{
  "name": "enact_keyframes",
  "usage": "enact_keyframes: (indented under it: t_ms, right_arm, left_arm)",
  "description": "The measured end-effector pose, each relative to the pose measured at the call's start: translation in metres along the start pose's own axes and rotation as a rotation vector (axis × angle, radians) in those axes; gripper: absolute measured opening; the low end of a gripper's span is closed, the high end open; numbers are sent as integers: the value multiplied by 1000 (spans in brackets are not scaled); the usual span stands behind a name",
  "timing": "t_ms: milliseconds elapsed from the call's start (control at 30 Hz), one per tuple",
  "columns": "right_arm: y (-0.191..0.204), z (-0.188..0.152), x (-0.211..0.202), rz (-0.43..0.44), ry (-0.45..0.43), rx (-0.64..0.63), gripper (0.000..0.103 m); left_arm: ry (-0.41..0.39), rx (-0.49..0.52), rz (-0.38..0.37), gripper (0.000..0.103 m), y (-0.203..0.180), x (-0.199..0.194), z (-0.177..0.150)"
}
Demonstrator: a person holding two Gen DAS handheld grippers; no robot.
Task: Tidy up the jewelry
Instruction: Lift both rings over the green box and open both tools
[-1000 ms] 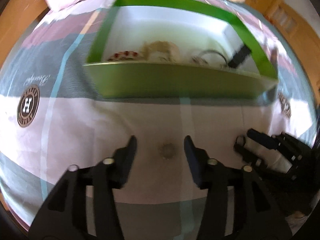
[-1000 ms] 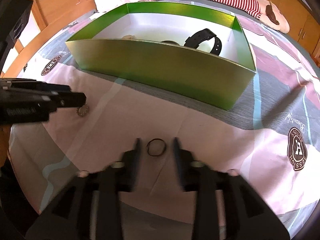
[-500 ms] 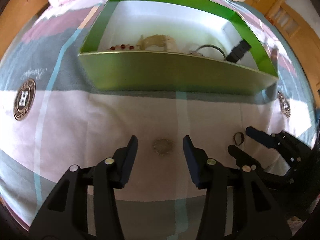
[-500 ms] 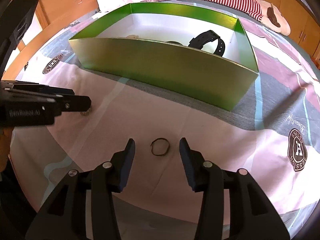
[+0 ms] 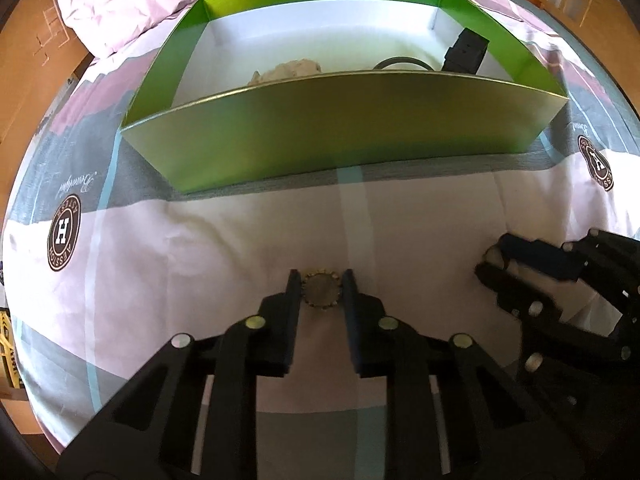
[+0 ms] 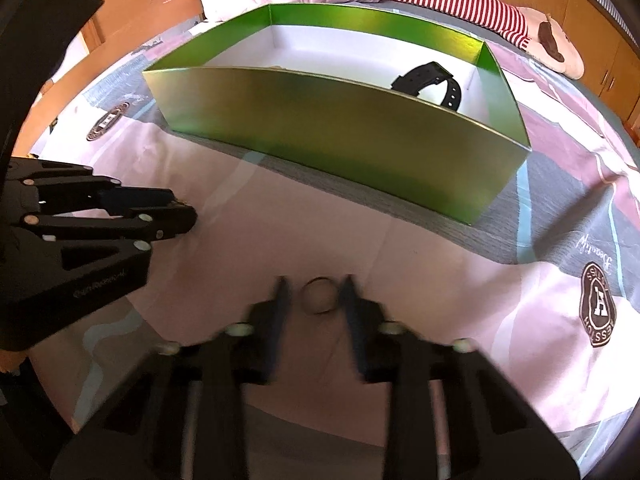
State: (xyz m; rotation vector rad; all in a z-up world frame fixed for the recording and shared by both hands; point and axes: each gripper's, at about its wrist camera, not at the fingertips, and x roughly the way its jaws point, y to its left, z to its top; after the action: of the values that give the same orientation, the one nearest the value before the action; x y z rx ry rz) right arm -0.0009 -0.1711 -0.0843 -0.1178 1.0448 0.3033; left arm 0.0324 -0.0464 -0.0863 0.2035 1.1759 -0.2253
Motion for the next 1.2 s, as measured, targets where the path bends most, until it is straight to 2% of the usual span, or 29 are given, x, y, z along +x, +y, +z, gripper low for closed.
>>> enact_keyframes:
  t_ms: [400,533,733,867,1033,1200]
  right_arm:
    - [0,0,-4,7,-25,6,20]
    - [0,5,-15,5,-58,3,20]
    - [-10,24,-42,19,-161,48,20]
    - [-21,42,-51,13,-196,84,20]
    - [-34,71,-55,-4,-234,114,20]
    - [-47,91,-47,-23,-251,128,20]
  left_arm:
    - [-33,-41,-4,21,12,-11,3]
    - [-75,-47,8,21,13,-21,6]
    - [-184,-49,0,21,14,-50,24]
    - [-254,-53,34,21,19,-70,43]
    - [-298,-49,40,21,26,-76,63]
    - [-299,-67,37,21,32,-67,82]
